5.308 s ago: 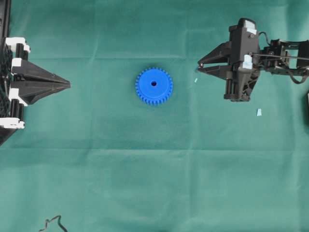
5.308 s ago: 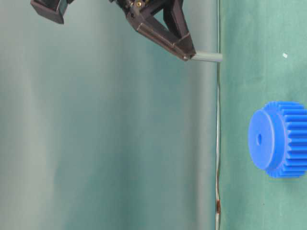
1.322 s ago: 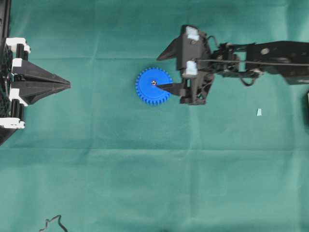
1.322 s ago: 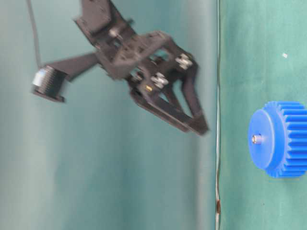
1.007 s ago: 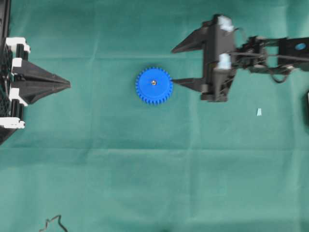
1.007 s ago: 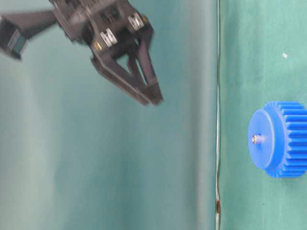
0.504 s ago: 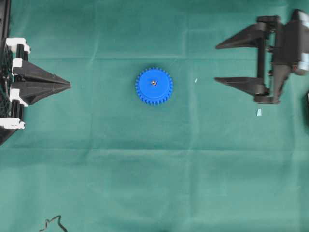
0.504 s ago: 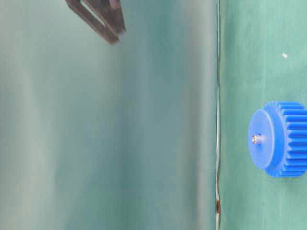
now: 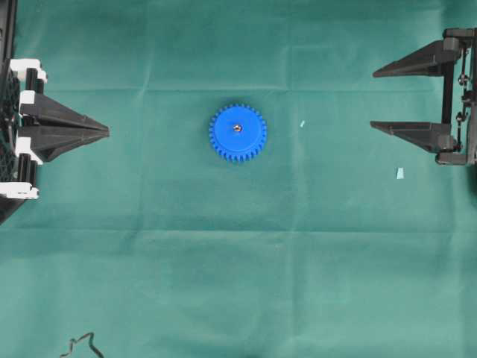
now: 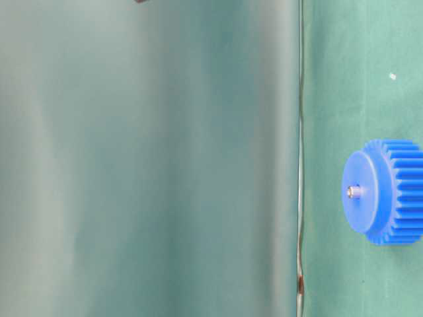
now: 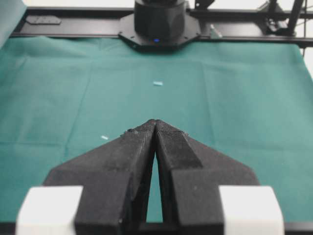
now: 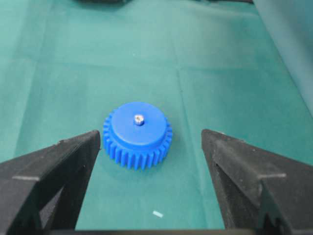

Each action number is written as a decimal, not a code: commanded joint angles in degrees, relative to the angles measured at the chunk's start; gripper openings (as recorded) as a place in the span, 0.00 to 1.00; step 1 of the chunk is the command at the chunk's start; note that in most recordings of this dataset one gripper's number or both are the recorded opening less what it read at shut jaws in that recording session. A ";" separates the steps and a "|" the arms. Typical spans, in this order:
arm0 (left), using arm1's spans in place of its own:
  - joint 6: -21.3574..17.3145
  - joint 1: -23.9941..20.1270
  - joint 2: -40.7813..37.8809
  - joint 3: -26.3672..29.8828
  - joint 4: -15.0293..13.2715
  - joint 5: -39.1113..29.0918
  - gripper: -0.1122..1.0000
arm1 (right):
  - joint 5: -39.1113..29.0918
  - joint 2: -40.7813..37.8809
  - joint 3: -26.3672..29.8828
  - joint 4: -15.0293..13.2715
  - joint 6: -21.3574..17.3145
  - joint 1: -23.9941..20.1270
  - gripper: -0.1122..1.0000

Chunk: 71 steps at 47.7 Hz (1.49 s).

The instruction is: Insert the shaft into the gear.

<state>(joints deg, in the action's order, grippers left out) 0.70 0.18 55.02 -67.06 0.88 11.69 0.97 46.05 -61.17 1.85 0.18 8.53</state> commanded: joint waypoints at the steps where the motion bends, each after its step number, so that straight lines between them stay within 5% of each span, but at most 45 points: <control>1: -0.09 0.09 -0.53 1.41 0.18 0.26 0.10 | 0.44 -0.18 0.62 0.18 -0.09 0.00 0.90; 71: 0.00 -0.26 -0.44 1.49 0.18 0.26 0.10 | 1.85 -1.05 0.62 0.09 0.00 0.00 0.90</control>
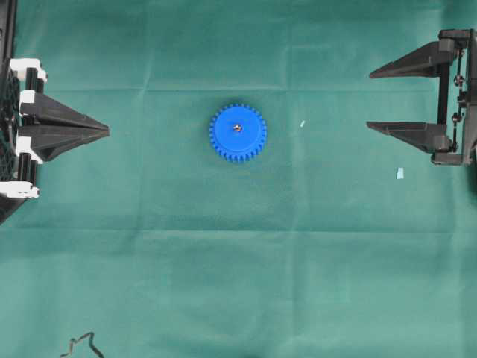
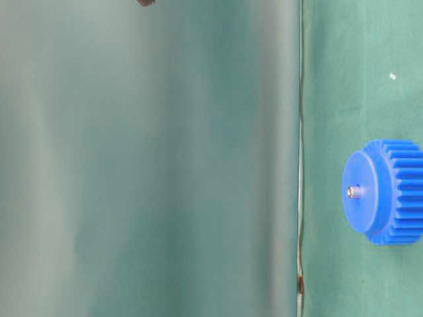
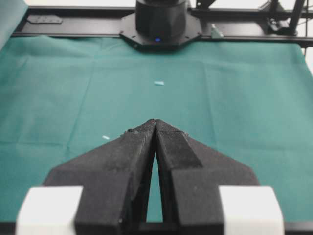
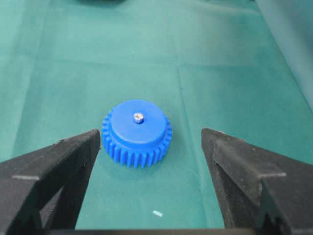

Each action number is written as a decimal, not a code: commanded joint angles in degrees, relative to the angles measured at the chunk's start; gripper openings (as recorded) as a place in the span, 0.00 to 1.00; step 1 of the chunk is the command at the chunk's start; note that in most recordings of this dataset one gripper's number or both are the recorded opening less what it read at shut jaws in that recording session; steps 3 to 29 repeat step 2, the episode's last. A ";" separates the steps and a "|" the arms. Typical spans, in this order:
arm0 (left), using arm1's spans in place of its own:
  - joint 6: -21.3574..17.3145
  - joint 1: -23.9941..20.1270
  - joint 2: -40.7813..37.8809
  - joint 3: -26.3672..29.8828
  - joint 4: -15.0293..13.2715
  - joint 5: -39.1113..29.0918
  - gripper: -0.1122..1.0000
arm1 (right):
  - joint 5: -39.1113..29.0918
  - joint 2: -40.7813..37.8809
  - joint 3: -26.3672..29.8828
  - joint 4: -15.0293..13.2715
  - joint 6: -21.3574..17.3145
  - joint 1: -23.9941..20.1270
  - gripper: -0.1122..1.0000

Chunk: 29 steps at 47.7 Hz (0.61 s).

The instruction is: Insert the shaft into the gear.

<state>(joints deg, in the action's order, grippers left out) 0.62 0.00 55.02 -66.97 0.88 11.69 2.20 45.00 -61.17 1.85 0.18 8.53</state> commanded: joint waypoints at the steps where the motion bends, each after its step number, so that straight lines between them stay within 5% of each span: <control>1: 0.00 -0.09 -0.53 1.41 0.18 0.26 0.10 | 0.62 0.09 0.62 0.09 0.00 0.00 0.90; 29: 0.00 -0.09 -0.44 1.32 0.18 0.26 0.10 | 0.62 0.09 0.62 0.09 0.00 0.00 0.90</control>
